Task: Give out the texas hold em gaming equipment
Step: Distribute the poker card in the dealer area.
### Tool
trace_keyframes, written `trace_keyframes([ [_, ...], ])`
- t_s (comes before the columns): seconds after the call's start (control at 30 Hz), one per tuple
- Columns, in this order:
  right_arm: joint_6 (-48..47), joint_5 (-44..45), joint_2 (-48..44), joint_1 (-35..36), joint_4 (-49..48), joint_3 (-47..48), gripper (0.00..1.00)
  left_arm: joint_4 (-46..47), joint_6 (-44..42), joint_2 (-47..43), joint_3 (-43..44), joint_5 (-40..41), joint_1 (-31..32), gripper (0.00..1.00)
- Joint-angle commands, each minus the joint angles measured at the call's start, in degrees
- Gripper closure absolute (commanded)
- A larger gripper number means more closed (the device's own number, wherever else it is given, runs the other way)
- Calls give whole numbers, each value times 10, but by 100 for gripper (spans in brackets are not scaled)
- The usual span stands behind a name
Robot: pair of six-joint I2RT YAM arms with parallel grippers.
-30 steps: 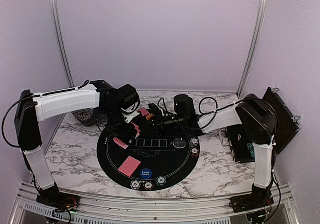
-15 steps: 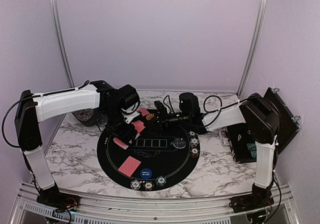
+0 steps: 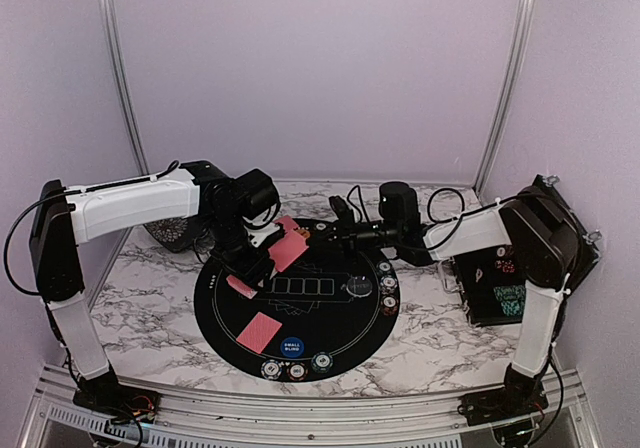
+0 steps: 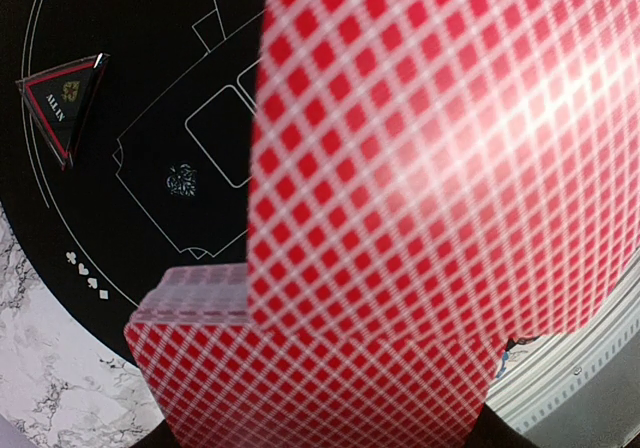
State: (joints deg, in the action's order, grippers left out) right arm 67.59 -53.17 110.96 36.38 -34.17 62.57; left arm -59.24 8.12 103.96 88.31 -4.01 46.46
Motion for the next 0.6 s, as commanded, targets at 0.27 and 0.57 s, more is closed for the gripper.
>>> trace_keyframes([
  [0.27,-14,12,-73,-41,-8,-69,100,-7,-2,9,2,-1,0,42],
  [0.57,-41,18,-114,-69,13,-134,100,-8,-5,9,3,0,0,43],
])
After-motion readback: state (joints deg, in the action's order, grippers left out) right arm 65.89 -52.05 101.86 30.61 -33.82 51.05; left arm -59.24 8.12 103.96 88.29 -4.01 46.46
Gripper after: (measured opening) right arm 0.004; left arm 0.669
